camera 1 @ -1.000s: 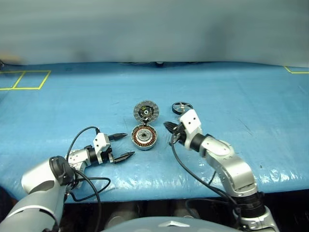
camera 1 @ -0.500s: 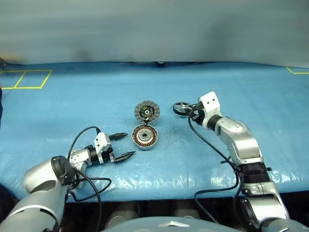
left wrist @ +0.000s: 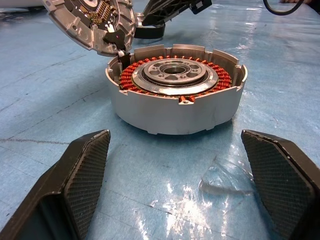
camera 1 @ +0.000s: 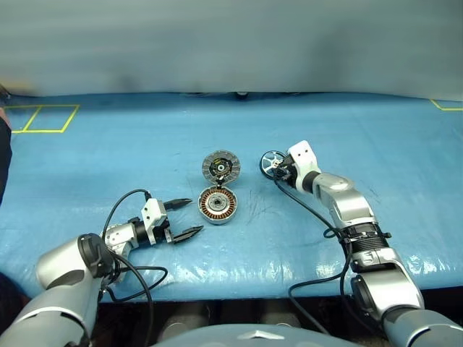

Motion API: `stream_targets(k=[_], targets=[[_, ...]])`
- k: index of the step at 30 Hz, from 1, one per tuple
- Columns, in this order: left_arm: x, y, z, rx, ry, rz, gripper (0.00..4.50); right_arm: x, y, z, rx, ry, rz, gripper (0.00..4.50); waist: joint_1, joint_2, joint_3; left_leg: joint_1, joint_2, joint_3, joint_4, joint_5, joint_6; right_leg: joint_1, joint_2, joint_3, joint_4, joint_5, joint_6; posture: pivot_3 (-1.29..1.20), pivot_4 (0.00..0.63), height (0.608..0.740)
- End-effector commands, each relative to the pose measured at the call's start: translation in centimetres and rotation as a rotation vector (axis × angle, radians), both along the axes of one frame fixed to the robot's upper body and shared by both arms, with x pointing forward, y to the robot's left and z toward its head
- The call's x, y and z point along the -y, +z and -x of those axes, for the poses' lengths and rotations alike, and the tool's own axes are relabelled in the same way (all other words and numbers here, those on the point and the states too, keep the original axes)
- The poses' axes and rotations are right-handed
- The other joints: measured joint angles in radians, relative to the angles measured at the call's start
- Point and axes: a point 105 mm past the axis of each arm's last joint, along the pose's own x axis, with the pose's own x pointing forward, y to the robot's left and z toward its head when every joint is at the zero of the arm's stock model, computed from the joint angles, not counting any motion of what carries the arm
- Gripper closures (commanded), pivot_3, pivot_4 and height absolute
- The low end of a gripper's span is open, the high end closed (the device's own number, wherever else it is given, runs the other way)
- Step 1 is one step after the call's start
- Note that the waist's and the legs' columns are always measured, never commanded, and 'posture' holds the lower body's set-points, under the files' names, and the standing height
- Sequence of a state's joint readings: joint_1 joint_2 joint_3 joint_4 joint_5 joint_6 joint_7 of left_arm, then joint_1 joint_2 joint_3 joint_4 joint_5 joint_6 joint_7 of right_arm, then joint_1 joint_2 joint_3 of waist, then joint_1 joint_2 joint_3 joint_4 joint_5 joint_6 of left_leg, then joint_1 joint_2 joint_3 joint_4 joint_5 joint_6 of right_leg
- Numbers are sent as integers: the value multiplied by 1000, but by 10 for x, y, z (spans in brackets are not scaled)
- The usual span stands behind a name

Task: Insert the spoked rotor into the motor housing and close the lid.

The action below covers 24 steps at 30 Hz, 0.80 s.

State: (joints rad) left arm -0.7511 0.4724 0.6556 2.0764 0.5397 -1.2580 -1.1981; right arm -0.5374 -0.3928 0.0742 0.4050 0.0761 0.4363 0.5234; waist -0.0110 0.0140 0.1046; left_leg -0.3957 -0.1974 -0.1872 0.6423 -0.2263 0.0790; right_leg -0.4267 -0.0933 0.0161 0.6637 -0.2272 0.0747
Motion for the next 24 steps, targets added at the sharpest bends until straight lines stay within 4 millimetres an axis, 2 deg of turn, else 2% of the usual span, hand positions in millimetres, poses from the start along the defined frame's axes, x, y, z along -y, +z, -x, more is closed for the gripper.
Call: stream_targets(k=[1,4,7,8,10,15,20,24], targets=[[4,-12,11,-60,-17,-3,0,-4,5,-2,17,17,12,2648,0,0,0,0,0,0,0,0,0,0,0,0,0,0,0,0,150,740],[5,-12,11,-59,-20,-4,0,1,-5,0,-22,1,23,2648,0,1,0,0,0,0,0,0,0,0,0,0,0,0,0,0,150,740],[5,-12,11,-57,-22,-5,0,-5,-12,8,-82,56,-39,2648,0,1,-1,0,0,0,0,0,0,0,0,0,0,0,0,0,150,740],[5,-12,11,-56,-22,-6,0,-6,-12,9,-92,71,-51,3025,0,1,-1,0,0,0,0,0,0,0,0,0,0,0,0,0,150,740],[6,-11,11,-55,-22,-6,0,-10,-12,14,-107,112,-59,3334,-1,1,-1,1,0,0,0,0,0,1,0,0,0,0,0,0,150,740],[6,-12,11,-53,-24,-6,0,-16,-9,21,-102,150,-53,3338,0,2,-1,0,0,0,0,0,0,1,0,0,0,0,0,0,150,740],[8,-12,12,-53,-32,3,0,-17,9,28,-20,133,-87,3338,3,2,-1,0,0,0,0,0,0,0,0,0,0,0,0,0,150,740],[9,-11,14,-57,-44,18,0,-24,28,53,34,167,-157,3338,6,2,-1,-1,0,-1,0,-1,1,0,0,0,-1,0,0,0,150,740]])
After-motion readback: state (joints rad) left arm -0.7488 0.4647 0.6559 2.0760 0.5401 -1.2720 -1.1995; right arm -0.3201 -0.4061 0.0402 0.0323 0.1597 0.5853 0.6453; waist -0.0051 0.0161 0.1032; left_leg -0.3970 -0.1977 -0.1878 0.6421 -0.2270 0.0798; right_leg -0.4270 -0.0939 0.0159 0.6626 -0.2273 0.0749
